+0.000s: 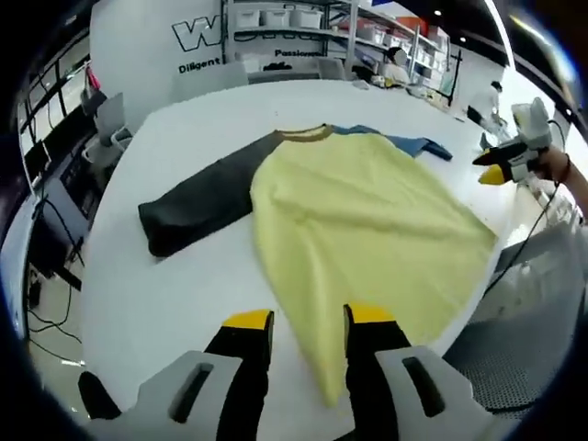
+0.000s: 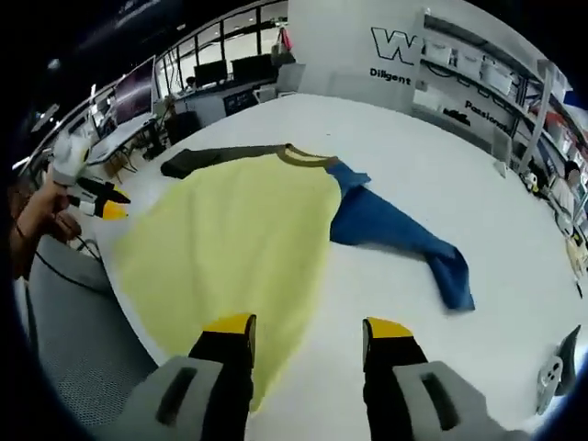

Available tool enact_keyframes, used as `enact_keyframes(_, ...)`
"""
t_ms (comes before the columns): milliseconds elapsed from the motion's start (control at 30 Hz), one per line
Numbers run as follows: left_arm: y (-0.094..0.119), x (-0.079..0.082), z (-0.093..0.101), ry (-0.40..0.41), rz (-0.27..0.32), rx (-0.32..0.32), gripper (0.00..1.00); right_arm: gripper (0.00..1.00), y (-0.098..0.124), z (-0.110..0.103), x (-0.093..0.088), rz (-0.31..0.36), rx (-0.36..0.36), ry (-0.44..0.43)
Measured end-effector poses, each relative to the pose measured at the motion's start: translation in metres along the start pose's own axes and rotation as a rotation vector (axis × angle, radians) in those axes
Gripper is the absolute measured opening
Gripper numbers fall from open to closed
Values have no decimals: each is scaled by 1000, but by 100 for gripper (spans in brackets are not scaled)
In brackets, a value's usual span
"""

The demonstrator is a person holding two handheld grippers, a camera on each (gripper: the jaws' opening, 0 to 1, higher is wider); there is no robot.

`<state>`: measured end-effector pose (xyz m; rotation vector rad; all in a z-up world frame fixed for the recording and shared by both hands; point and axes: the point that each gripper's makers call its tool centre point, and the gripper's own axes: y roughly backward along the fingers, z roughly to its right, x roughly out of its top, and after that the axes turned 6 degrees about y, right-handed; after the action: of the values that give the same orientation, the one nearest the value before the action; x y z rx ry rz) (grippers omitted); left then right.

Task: Fold the garment on the visible template until the final outline fits inside the template.

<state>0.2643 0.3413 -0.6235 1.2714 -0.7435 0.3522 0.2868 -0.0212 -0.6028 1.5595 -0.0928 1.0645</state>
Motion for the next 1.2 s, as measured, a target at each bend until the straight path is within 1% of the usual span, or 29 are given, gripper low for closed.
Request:
enact_keyframes(33,0,4,-2,13,17,11,39,40,-2,7,7,21,-13,18)
enact_keyframes(67,0,8,-3,27,34,27,36,41,-3,8,9,25,-17,20)
enact_keyframes(100,0,20,-7,27,99,47,34,42,-5,14,17,44,-21,21)
enact_keyframes(133,1,20,-6,31,97,44,34,43,-6,17,22,59,-24,23)
enact_keyframes(200,2,27,-7,46,123,51,37,45,-12,27,31,77,-34,24)
enact_keyframes(267,0,29,-7,51,119,46,41,47,-18,35,36,69,-43,33)
enact_keyframes(300,-2,28,-9,68,109,49,43,49,-23,43,40,45,-55,68)
enact_keyframes(333,-3,28,-9,69,102,47,45,52,-25,47,43,37,-59,83)
enact_keyframes(367,-3,28,-10,74,100,51,47,53,-27,51,47,36,-62,102)
enact_keyframes(433,-4,28,-11,89,108,58,50,54,-32,56,56,48,-62,113)
enact_keyframes(467,-5,28,-11,95,102,56,54,55,-36,59,61,53,-57,119)
enact_keyframes(500,-6,27,-10,102,99,53,58,55,-36,60,62,53,-57,118)
enact_keyframes(567,-8,26,-7,107,90,41,68,57,-46,64,69,45,-36,114)
enact_keyframes(667,-10,26,-3,98,81,30,71,55,-56,71,76,41,-33,131)
enact_keyframes(700,-10,26,-3,97,81,30,73,55,-61,76,83,57,-38,149)
enact_keyframes(767,-11,28,-1,94,79,17,78,55,-71,81,87,48,-31,160)
enact_keyframes(833,-11,30,-1,95,82,18,82,53,-77,86,91,57,-37,182)
enact_keyframes(867,-11,31,0,86,81,16,84,52,-86,92,96,64,-29,188)
enact_keyframes(900,-11,32,0,85,84,16,86,51,-89,94,97,71,-21,188)
enact_keyframes(933,-12,32,1,81,85,8,90,51,-96,96,100,85,-10,188)
enact_keyframes(967,-14,32,2,77,86,0,96,51,-102,98,102,99,0,188)
enact_keyframes(1000,-17,28,5,76,63,-11,99,51,-109,99,102,94,10,180)
enact_keyframes(1033,-17,27,6,74,53,-15,99,51,-112,100,101,92,14,178)
enact_keyframes(1067,-18,24,6,52,36,-15,98,50,-117,102,101,91,18,176)
enact_keyframes(1200,-18,23,6,42,34,-13,99,48,-134,107,96,69,28,164)
